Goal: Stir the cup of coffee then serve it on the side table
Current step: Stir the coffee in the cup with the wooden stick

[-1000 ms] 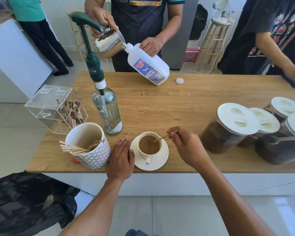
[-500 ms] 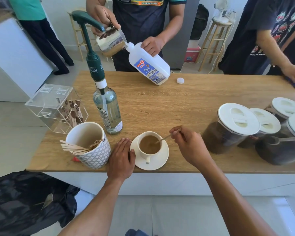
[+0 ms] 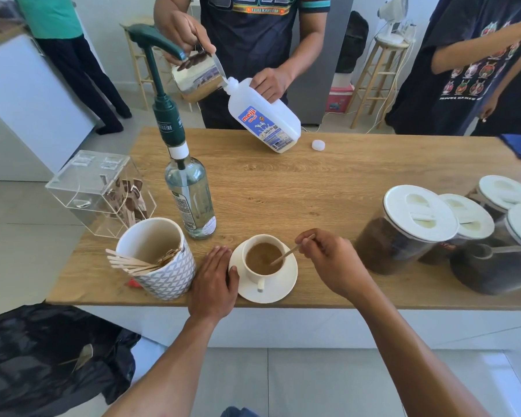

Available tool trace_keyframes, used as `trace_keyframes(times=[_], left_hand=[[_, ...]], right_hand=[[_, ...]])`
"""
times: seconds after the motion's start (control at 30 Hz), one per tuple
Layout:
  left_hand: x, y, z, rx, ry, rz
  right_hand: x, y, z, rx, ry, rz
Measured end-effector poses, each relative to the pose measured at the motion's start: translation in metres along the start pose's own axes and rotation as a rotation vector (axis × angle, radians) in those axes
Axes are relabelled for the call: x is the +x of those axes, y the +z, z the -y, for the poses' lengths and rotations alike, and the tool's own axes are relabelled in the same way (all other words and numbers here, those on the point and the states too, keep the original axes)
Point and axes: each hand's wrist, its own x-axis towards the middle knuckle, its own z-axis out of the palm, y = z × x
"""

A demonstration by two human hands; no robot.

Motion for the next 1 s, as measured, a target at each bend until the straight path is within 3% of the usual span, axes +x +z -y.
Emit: trace_keyframes(times=[0.07, 0.2, 0.37, 0.5, 0.63, 0.77, 0.9, 1.0], left_hand=[[0.0, -0.001, 0.0, -0.004, 0.004, -0.004], [0.0, -0.001, 0.001, -0.004, 0.007, 0.001], [0.001, 0.0, 0.001, 0.004, 0.008, -0.006], [0.0, 0.001, 0.001, 0.008, 0.001, 0.005], [0.001, 0.001, 0.001, 0.01, 0.001, -0.004], [0.001, 0.0, -0.001, 0.003, 0.004, -0.005], [0.001, -0.001, 0.0, 0.001, 0.012, -0.01], [0.0, -0.001, -0.001, -0.002, 0.014, -0.012]], right_hand=[[0.002, -0.002, -0.002, 0.009, -0.004, -0.051], [0.001, 0.004, 0.001, 0.021, -0.021, 0.02], [0.005, -0.002, -0.001, 0.021, -0.005, -0.063], [0.003, -0.001, 0.002, 0.005, -0.014, 0.036], [0.008, -0.005, 0.002, 0.003, -0.002, -0.014], [0.007, -0.001, 0.005, 0.004, -0.033, 0.058], [0.011, -0.001, 0.002, 0.004, -0.021, -0.02], [0.011, 0.003, 0.004, -0.003, -0.031, 0.047]])
